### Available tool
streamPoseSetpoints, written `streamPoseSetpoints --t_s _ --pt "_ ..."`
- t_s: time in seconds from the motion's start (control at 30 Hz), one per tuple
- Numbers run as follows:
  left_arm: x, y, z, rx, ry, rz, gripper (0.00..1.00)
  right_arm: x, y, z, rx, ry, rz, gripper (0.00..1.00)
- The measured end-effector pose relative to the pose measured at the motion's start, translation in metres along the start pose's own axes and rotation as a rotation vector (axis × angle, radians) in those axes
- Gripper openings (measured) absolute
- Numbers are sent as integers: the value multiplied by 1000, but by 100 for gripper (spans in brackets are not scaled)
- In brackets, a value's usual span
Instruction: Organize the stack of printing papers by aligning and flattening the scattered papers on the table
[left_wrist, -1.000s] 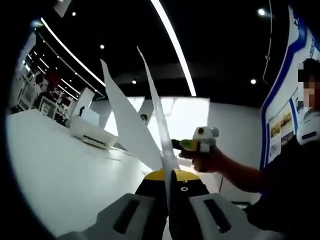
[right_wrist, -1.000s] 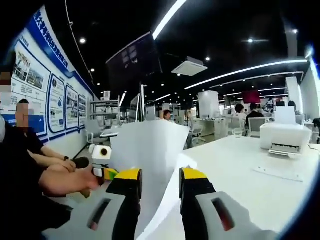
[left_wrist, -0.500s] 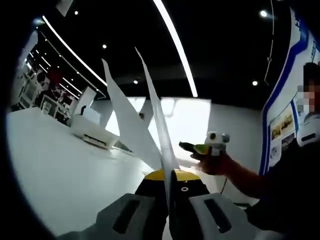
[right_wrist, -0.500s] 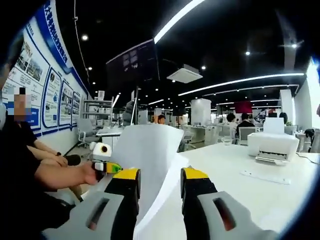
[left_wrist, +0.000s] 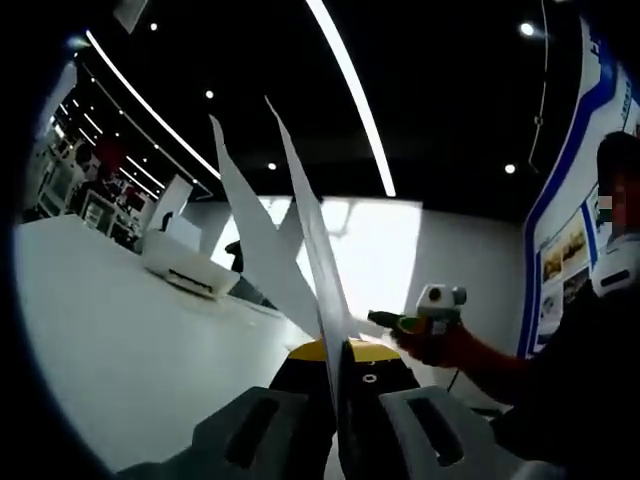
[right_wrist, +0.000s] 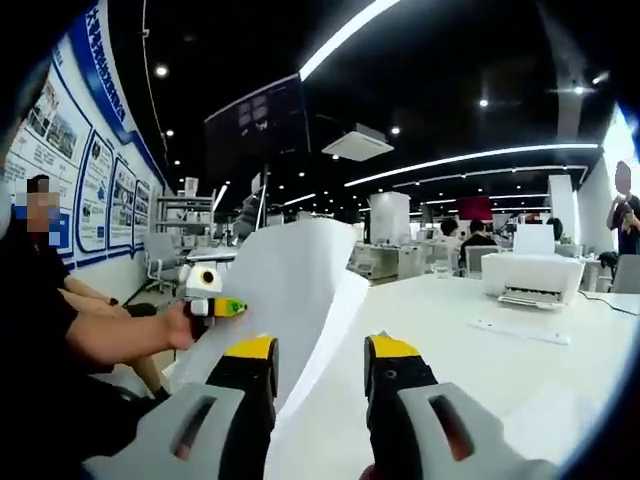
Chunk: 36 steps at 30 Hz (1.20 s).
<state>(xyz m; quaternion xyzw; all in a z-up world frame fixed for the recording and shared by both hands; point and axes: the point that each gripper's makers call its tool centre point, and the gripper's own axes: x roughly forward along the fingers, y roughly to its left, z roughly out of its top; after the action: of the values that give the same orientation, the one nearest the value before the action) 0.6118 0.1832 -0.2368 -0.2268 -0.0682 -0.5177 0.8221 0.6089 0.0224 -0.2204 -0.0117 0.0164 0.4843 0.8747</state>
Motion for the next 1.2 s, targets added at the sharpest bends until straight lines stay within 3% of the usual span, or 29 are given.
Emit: streamPoseSetpoints --t_s 0.53,1.2 --pt "1 2 -2 2 9 5 6 -29 -10 -24 7 33 -41 30" --pt "0 4 -2 8 13 11 6 -98 -28 -60 37 80 -171 29"
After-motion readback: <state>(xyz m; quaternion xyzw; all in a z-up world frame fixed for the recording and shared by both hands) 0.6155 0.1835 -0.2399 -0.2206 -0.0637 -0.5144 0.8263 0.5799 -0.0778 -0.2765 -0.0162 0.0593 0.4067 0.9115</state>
